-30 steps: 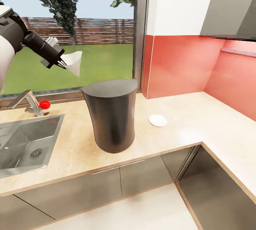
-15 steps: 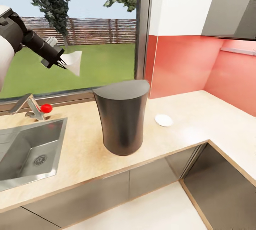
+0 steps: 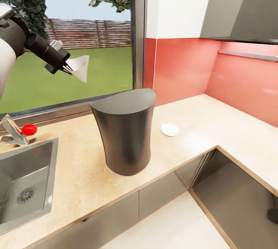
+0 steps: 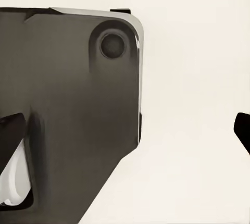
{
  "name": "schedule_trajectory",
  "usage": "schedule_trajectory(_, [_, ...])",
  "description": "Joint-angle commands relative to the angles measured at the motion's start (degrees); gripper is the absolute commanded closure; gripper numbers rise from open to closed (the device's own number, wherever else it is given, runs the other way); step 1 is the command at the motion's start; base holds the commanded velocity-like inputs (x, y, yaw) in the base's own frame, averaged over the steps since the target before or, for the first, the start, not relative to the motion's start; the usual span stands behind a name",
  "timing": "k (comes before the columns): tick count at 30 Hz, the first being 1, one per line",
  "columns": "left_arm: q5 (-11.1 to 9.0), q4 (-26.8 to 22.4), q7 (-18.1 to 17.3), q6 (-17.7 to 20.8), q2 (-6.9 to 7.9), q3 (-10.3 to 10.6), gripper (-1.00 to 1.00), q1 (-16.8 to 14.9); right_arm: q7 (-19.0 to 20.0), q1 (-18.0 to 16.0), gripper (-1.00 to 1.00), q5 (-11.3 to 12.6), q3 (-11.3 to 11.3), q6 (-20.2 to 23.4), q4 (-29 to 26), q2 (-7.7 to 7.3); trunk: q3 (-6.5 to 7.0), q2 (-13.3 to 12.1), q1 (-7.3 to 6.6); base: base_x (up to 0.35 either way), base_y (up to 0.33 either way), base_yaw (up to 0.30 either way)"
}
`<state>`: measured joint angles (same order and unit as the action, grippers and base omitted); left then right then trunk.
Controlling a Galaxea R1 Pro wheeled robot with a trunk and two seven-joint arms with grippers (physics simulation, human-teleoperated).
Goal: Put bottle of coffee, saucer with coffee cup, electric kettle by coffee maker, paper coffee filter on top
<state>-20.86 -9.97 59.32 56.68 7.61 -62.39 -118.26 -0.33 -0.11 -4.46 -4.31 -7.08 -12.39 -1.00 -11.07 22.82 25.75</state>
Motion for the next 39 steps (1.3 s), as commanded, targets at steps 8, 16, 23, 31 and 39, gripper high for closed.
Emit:
schedule_trajectory(8, [-0.52, 0.17, 0.44, 0.45, -0.02, 0.21, 1.0, -0.04, -0.01, -0.05, -1.0, -0.47, -0.44, -0.13, -0.08, 0.08, -0.1, 0.1, 0.03, 0.005, 0.008, -0.226])
schedule_trajectory(16, [-5.49, 1.58, 0.51, 0.45, 0.04, 0.22, 1.0, 0.06, 0.03, -0.04, -1.0, -0.47, -0.44, -0.13, -0.09, 0.12, -0.1, 0.1, 0.03, 0.0, 0.0, -0.02])
schedule_trajectory(23, [-6.89, 1.71, 0.53, 0.5, 0.52, 0.24, 1.0, 0.2, 0.05, -0.03, -1.0, -0.51, -0.44, -0.13, -0.13, 0.12, -0.1, 0.1, 0.03, 0.0, 0.031, -0.001])
schedule_trajectory(31, [-7.39, 1.14, 0.27, 1.19, 0.94, 0.17, 1.0, 1.99, 0.02, -0.07, -1.0, -0.46, -0.62, -0.3, -0.61, 0.74, -0.1, 0.1, 0.03, 0.0, 0.013, 0.0])
schedule_trajectory(39, [-7.26, 2.75, 0.27, 1.32, 0.92, -0.05, 1.0, 3.22, -0.02, -0.07, -1.0, -0.38, -0.66, -0.24, -0.53, 0.18, -0.1, 0.1, 0.03, 0.0, 0.0, 0.0])
